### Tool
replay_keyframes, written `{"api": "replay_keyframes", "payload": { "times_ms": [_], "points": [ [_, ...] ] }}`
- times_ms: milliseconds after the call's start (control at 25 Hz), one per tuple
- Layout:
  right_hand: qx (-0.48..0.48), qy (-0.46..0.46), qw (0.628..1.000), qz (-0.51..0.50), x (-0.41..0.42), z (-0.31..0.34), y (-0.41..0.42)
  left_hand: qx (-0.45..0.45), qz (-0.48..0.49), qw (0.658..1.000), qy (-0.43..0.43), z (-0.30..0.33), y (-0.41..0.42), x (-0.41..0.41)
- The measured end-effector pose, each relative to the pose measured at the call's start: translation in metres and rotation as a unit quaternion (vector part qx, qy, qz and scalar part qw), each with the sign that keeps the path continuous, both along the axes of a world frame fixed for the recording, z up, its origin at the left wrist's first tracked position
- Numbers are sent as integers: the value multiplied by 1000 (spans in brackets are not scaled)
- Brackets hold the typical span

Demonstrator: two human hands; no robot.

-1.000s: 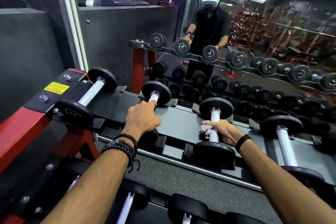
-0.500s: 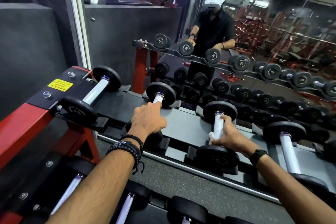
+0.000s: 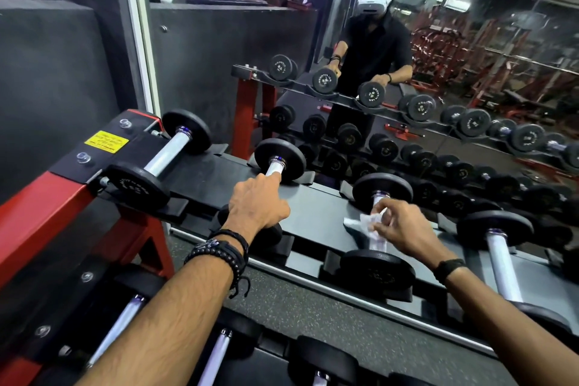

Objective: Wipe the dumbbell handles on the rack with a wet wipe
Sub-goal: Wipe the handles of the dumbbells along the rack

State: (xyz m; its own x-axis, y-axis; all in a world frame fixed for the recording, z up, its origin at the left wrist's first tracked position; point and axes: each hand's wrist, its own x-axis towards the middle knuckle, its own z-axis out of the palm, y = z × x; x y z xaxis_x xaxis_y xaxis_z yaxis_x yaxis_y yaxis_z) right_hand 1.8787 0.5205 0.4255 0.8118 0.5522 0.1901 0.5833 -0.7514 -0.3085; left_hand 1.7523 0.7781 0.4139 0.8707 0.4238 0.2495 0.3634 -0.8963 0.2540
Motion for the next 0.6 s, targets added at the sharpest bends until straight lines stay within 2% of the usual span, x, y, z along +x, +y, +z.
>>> {"api": "replay_keyframes", "payload": {
  "times_ms": [80,160,240,280,360,400,480,600],
  "points": [
    [69,-50,995,-55,16,-1,-2,-2,-2,1000,1,0,1,0],
    [159,-22,982,-102,26,-3,-5,-3,-4,1000,1,0,1,0],
    [255,115,955,-102,19,-7,-14,-5,-5,1000,-1,0,0,-1],
    [274,191,939,-81,11,-9,-20,-5,-6,1000,-4,0,0,-1],
    [227,313,922,-32,-6,-9,-33,0,-7,1000,-8,-2,-1,0],
    [193,340,920,-18,-12,-10,-37,3,-9,1000,-7,-2,-1,0],
    [171,326,929,-32,-13,-8,-38,1,-13,1000,-6,-1,-2,1],
    [296,262,910,-126,7,-4,-18,-2,-11,1000,-1,-1,-1,0]
  ]
}}
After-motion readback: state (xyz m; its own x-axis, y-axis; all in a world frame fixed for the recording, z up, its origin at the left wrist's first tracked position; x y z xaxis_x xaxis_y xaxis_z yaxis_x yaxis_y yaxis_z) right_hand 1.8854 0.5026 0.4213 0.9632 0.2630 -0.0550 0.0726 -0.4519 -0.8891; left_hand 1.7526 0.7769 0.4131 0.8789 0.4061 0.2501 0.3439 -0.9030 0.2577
